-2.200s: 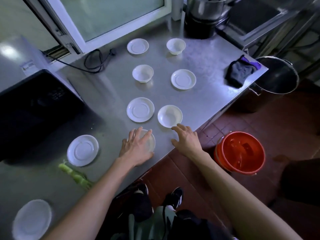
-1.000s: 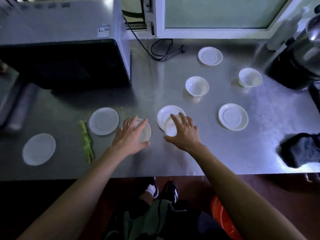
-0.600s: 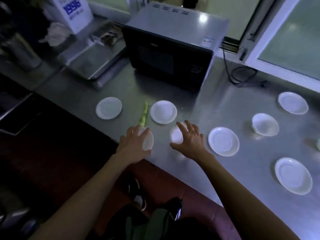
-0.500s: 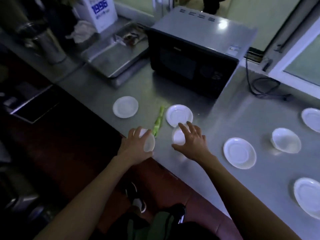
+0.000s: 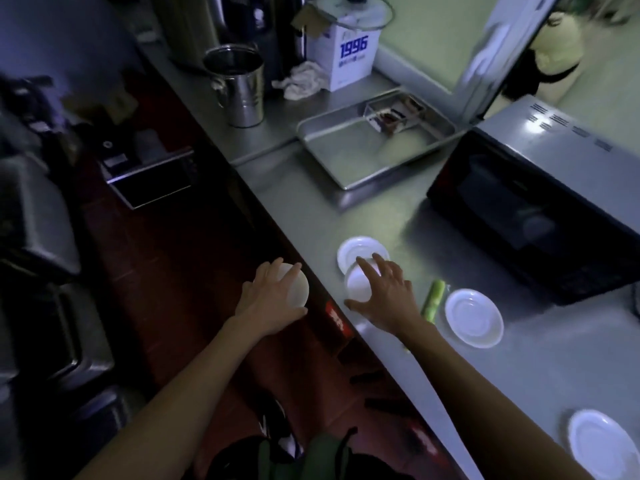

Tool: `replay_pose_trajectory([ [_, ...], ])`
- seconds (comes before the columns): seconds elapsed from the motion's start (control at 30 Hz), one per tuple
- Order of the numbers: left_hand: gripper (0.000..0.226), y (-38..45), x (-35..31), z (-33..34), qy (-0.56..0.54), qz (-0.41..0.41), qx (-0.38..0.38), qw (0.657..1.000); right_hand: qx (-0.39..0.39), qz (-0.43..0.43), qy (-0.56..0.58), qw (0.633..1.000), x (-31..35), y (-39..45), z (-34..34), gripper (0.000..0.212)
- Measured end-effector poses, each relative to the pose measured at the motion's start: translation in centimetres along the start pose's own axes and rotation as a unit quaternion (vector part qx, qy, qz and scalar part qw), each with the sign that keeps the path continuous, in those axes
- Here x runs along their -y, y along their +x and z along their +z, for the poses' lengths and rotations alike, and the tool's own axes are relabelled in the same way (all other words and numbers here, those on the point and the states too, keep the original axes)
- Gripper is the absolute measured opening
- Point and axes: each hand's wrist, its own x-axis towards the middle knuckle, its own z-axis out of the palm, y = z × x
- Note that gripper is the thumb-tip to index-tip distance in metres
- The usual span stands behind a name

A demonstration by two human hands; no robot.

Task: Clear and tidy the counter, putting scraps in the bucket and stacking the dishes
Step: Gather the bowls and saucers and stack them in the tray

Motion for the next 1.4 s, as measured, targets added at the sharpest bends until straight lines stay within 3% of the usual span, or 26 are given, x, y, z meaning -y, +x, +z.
replay_pose_trajectory([
  [0.43,0.095,6.1,9.4,-5.5,-0.003,-0.028,-0.014,1.000,0.004,-0.030,0.000,1.000,8.1,10.7,0.2,0.093],
  [0.77,0.094,17.6,12.8,-10.6,0.038,-0.027,-0.004,0.999,-0.020,-0.052,0.048,0.997,10.1,24.5,-0.7,0.095],
  [1.03,0.090,28.5,10.1,-14.9,0.062,0.022,0.002,0.998,-0.040,-0.010,0.112,0.993,7.3,32.9,-4.4,0.095],
  [1.4,0.096,40.9,4.1,-16.6,0.059,0.123,0.003,0.991,-0.099,0.134,0.172,0.971,-0.7,34.4,-7.6,0.091],
])
